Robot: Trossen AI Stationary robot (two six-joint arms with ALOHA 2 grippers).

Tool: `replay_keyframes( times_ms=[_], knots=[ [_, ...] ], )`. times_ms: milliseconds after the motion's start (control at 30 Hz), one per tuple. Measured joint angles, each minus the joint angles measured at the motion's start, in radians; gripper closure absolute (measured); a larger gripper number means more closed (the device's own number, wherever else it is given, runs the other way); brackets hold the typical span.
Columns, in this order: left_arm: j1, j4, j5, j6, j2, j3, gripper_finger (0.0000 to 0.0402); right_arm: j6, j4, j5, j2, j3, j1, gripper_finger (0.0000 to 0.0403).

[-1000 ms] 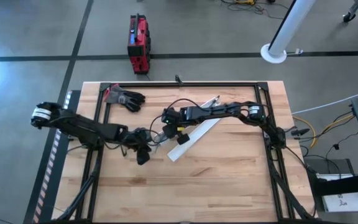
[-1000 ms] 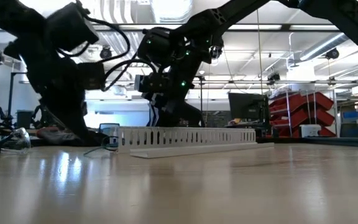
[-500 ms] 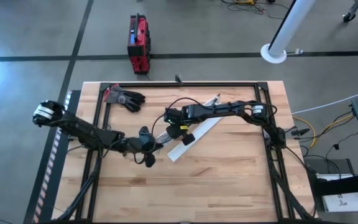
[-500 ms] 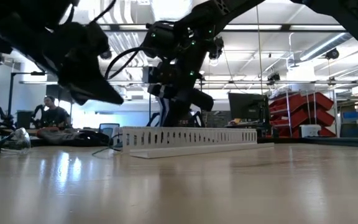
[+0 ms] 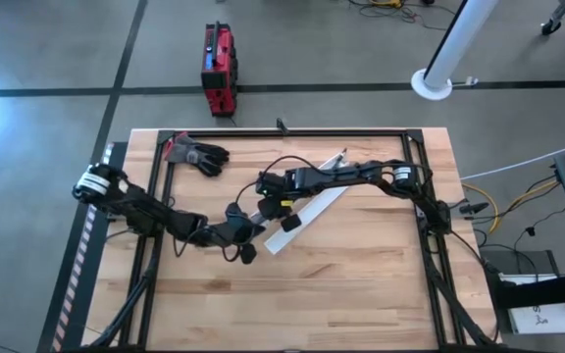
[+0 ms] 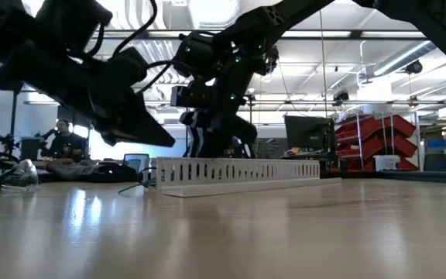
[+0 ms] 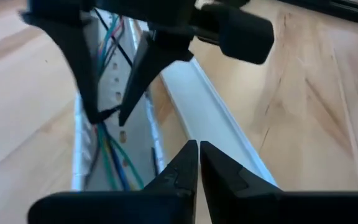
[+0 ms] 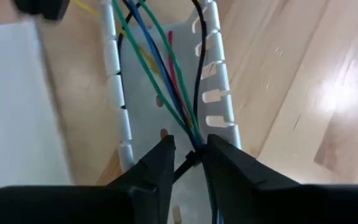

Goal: Ziptie cables
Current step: Insert the bundled colored cable into the white cable duct, then insert the white duct lid into the white cable duct until it is secured

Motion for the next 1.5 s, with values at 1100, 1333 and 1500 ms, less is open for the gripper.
replay_keyframes(
  times_ms=[1100,1333,1500],
  knots=[
    [-0.004,-0.655,-0.166,-0.213,-0.316,-0.011,0.0400,0.183,-0.584,0.019,-0.347,-0.007,0.006,0.0310],
    [-0.018,-0.288,-0.085,-0.178,-0.273,-0.036,0.0396,0.328,-0.592,-0.052,-0.437,-0.200,0.010,0.0339],
    [-0.018,-0.199,-0.069,-0.150,-0.217,-0.013,0.0399,0.419,-0.556,-0.038,-0.466,-0.344,0.010,0.0365]
  ],
)
